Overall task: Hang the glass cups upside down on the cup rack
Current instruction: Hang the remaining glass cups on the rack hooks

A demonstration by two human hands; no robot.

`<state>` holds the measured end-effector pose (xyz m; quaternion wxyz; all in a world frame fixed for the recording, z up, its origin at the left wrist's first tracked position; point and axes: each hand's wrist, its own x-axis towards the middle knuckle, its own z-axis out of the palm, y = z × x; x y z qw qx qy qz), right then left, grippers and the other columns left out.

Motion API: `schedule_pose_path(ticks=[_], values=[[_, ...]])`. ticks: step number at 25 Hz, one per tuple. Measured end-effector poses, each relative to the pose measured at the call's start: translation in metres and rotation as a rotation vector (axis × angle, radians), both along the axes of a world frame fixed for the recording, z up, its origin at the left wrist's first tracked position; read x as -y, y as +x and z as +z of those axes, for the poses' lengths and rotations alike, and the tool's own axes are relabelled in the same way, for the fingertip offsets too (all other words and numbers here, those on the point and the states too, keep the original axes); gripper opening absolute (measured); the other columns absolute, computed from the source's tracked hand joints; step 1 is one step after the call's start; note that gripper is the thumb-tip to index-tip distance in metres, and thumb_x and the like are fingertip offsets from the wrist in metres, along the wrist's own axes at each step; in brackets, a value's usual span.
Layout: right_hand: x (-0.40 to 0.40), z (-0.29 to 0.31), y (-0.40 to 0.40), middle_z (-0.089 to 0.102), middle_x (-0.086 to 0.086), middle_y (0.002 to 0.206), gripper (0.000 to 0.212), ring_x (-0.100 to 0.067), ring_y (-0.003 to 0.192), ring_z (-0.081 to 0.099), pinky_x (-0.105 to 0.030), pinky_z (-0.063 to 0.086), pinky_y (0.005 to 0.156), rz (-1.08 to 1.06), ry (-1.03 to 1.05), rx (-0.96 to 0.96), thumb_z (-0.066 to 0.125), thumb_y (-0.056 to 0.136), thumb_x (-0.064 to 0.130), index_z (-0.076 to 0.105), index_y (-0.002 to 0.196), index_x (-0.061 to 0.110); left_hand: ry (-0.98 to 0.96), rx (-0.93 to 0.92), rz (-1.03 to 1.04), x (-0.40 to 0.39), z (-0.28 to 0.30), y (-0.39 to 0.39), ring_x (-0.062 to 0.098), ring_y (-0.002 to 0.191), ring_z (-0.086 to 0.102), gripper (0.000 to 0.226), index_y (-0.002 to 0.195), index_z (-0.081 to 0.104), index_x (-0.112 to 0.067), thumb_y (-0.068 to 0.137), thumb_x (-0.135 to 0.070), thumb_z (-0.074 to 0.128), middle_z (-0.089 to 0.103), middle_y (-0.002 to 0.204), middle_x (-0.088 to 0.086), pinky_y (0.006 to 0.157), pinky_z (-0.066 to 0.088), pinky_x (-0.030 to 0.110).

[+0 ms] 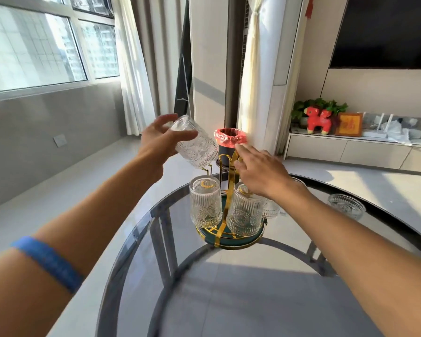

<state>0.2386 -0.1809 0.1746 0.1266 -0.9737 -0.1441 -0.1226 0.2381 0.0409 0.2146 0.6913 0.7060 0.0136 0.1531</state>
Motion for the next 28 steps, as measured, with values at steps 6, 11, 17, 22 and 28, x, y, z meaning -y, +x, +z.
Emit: schedule_pose_path(ticks=[6,11,17,22,28], values=[[0.004,-0.011,0.007,0.031,0.003,0.157,0.052,-0.031,0.135,0.039,-0.051,0.032,0.105,0.016,0.061,0.068,0.025,0.099,0.044,0.027,0.148,0.026,0.494,-0.136,0.044,0.023,-0.011,0.044,0.025,0.099,0.062,0.065,0.117,0.067,-0.010,0.056,-0.016,0.089,0.065,0.107,0.005,0.086,0.057,0.040],[0.004,-0.008,0.001,0.039,0.002,0.153,0.051,-0.031,0.128,0.045,-0.048,0.037,0.099,0.032,0.089,0.079,0.029,0.098,0.041,0.033,0.146,0.024,0.715,-0.309,-0.029,0.037,-0.027,0.054,0.023,0.081,0.059,0.031,0.079,0.069,-0.009,0.056,-0.016,0.089,0.065,0.088,0.009,0.071,0.057,0.039],[0.009,-0.009,0.004,0.037,0.004,0.154,0.051,-0.031,0.129,0.045,-0.049,0.037,0.099,0.044,0.098,0.079,0.031,0.097,0.040,0.029,0.147,0.027,0.826,-0.435,-0.095,0.044,-0.038,0.056,0.025,0.093,0.057,0.052,0.112,0.064,-0.001,0.066,-0.014,0.085,0.060,0.101,0.012,0.062,0.045,0.027],[0.009,-0.008,0.003,0.018,0.007,0.161,0.057,-0.028,0.141,0.030,-0.050,0.028,0.111,0.064,0.099,-0.054,0.028,0.098,0.045,0.016,0.151,0.029,0.856,-0.467,-0.143,0.047,-0.029,0.046,0.026,0.107,0.051,0.067,0.132,0.050,-0.004,0.075,-0.020,0.080,0.053,0.120,0.013,0.081,0.044,0.032],[0.059,-0.035,-0.039,0.059,-0.004,0.135,0.038,-0.023,0.117,0.056,-0.031,0.042,0.088,-0.103,0.703,0.236,0.040,0.098,0.036,0.053,0.132,0.022,0.586,0.093,0.183,0.047,-0.011,-0.007,0.022,0.106,0.060,0.038,0.120,0.063,-0.013,0.084,-0.024,0.067,0.064,0.119,0.005,0.091,0.050,0.037]])
